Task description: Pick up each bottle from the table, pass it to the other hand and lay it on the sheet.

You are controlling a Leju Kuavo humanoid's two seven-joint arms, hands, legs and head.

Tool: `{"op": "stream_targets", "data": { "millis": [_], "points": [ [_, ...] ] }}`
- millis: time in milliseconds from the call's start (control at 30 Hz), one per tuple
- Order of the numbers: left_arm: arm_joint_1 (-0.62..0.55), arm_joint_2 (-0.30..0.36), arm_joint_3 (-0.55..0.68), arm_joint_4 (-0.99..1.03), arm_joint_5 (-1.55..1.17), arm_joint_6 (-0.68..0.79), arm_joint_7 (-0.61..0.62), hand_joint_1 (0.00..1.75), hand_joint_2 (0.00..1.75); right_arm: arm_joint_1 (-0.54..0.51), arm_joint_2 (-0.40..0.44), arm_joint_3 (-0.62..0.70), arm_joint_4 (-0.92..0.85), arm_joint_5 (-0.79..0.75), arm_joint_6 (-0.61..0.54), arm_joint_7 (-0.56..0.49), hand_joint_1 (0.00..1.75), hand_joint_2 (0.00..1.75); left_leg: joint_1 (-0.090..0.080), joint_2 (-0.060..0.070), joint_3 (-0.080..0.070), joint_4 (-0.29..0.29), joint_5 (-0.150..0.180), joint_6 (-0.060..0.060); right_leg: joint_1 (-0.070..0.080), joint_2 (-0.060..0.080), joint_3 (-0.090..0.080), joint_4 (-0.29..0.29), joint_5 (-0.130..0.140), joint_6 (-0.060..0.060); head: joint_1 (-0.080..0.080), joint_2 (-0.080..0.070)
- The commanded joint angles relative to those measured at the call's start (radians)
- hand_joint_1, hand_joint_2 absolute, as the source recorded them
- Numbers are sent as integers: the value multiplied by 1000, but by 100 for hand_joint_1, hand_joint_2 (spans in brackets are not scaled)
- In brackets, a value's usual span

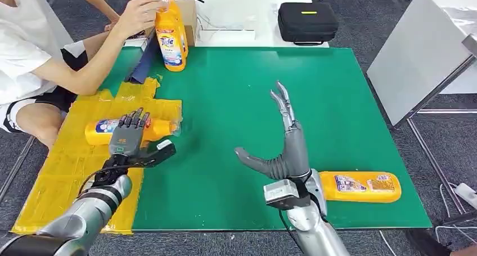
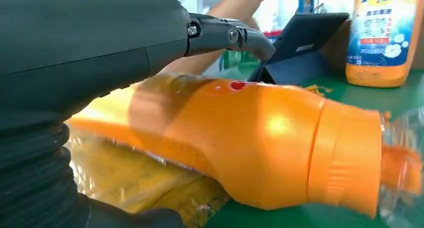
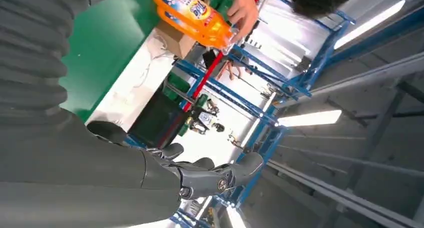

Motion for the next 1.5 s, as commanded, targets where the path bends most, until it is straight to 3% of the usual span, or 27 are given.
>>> {"op": "stream_targets", "data": {
  "millis": [33, 467, 567, 633, 700, 900, 1000, 1033, 1067, 1100, 1133, 1167, 1267, 1367, 1433, 1500],
  "points": [
    [11, -30, 83, 22, 33, -10, -52, 0, 175, -40, -26, 20, 76, 6, 10, 10, 0, 175, 1, -1, 4, 0, -2, -2, 0, 2, 4, -1, -1, -1, 0, 0],
    [11, -30, 83, 22, 33, -10, -52, 0, 175, -40, -26, 20, 76, 6, 10, 10, 0, 175, 0, -1, 3, 0, -1, -1, 0, 1, 3, -1, -1, 0, 0, 0],
    [11, -30, 83, 22, 33, -10, -52, 0, 175, -40, -26, 20, 76, 6, 10, 10, 0, 175, 2, -2, 9, 2, -5, -4, 0, 3, 9, 0, -4, -2, 0, 0],
    [11, -30, 83, 22, 33, -10, -52, 0, 175, -40, -26, 20, 76, 6, 10, 10, 0, 175, 1, -1, 3, 0, -1, -2, 0, 2, 4, -1, -1, -1, 0, 0],
    [18, -39, 99, 5, 78, -16, -104, 0, 175, -40, -25, 19, 84, 16, 12, 13, 0, 175, 1, -2, 5, 0, -2, -2, 0, 2, 5, -1, -1, -1, 0, 0],
    [121, -79, 153, -178, 302, 7, -293, 0, 175, -14, -34, 5, 116, 58, 14, 26, 0, 175, 1, -2, 4, -1, -1, -1, 0, 1, 4, -2, -1, 0, 0, 0],
    [211, -97, 189, -362, 205, 59, -251, 0, 175, 4, -42, -10, 137, 90, 3, 42, 0, 175, 1, -2, 7, 0, -3, -2, 0, 1, 7, -2, -2, -1, 0, 0],
    [227, -106, 196, -389, 247, 59, -288, 0, 175, 8, -46, -12, 144, 107, 1, 48, 0, 175, 1, -1, 5, -1, -2, -2, 0, 1, 5, -2, -1, -1, 0, 0],
    [253, -113, 181, -436, 337, 38, -336, 0, 175, 17, -53, -17, 151, 137, -9, 61, 0, 175, 1, -2, 6, 0, -3, -2, 0, 1, 6, -2, -2, -1, 0, 0],
    [421, -151, 178, -785, 714, -339, -470, 0, 175, 82, -135, -22, 133, 422, -30, 265, 0, 175, 2, -3, 8, 0, -4, -3, 0, 1, 9, -2, -3, -1, 0, 0],
    [512, -169, 154, -957, 860, -499, -385, 0, 175, 125, -169, -48, 127, 427, -45, 231, 0, 175, 1, -5, 8, -1, -4, -2, 0, -1, 10, -4, -3, 0, 0, 0],
    [571, -177, 126, -1070, 887, -539, -329, 0, 175, 161, -190, -79, 122, 437, -51, 197, 0, 175, 2, -4, 8, -1, -5, -2, 1, -1, 9, -5, -3, 0, 0, 0],
    [573, -184, 108, -1073, 821, -445, -316, 0, 175, 192, -196, -116, 97, 463, -38, 186, 0, 175, 2, -5, 8, 1, -8, -4, 1, -2, 9, -3, -5, 0, -1, 0],
    [554, -183, 105, -1038, 832, -437, -320, 0, 175, 195, -196, -123, 84, 473, -27, 198, 0, 175, 0, -7, 2, 0, -6, -2, -2, -1, 1, -3, -6, 3, 1, 0],
    [548, -181, 107, -1024, 840, -428, -326, 0, 175, 198, -194, -137, 77, 475, -25, 208, 0, 175, 1, -6, 5, 2, -10, -4, -1, 1, 7, -2, -7, 2, 0, 0],
    [548, -181, 106, -1030, 845, -424, -328, 0, 175, 200, -196, -148, 78, 477, -20, 212, 0, 175, -1, -6, 1, 0, -7, -3, -2, -1, 3, -2, -5, 3, 0, 0]
  ]
}}
